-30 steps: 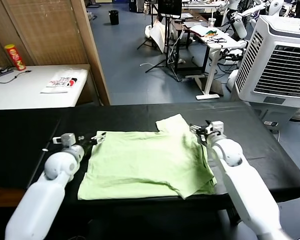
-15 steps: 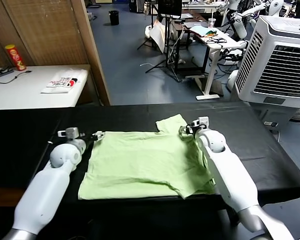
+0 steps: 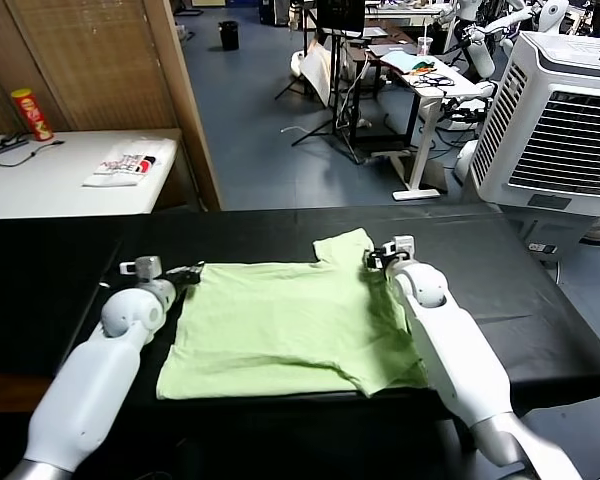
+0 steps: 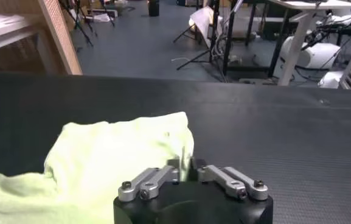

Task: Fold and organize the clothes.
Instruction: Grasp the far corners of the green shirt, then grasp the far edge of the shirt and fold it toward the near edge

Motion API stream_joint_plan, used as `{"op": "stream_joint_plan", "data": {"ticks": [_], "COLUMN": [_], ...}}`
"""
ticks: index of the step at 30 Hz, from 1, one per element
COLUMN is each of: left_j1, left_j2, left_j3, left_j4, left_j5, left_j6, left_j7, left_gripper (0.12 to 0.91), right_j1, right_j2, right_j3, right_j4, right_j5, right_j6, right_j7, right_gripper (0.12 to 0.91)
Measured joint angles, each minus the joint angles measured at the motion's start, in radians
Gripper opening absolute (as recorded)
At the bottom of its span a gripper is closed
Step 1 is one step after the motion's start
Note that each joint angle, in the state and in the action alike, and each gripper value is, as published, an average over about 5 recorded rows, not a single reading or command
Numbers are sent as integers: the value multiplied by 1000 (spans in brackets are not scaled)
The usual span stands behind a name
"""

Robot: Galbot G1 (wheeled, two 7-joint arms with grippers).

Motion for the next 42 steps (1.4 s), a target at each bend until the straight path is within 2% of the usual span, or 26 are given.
{"op": "stream_joint_plan", "data": {"ticks": [5, 11, 18, 23, 27, 33, 42], "left_j1": [15, 75, 224, 350, 451, 580, 722], "left_j2": [3, 31, 79, 105, 111, 110, 102], "left_j3": [-19, -62, -134, -194, -242, -300, -357], "left_j4": [-24, -104, -275, -405, -487, -571, -626], "left_j5": [3, -2, -1, 28, 68, 84, 91], "left_j6": [-14, -28, -32, -51, -67, -69, -74], "left_j7": [0, -2, -14, -15, -12, -11, -2], "left_gripper": [129, 129, 129, 129, 129, 129, 129], "right_j1": [-40, -122, -256, -358, -430, -507, -571], "right_j2": [-49, -138, -243, -299, -326, -343, -357], "right_j3": [-5, 22, 78, 113, 126, 129, 136], "right_j4": [87, 240, 402, 503, 576, 667, 742], "right_j5": [38, 69, 116, 171, 195, 160, 143], "right_j6": [59, 69, 45, -9, -55, -117, -175], "right_j7": [-35, -53, -49, -38, -21, -9, 12], "right_gripper": [126, 126, 126, 126, 126, 128, 126]}}
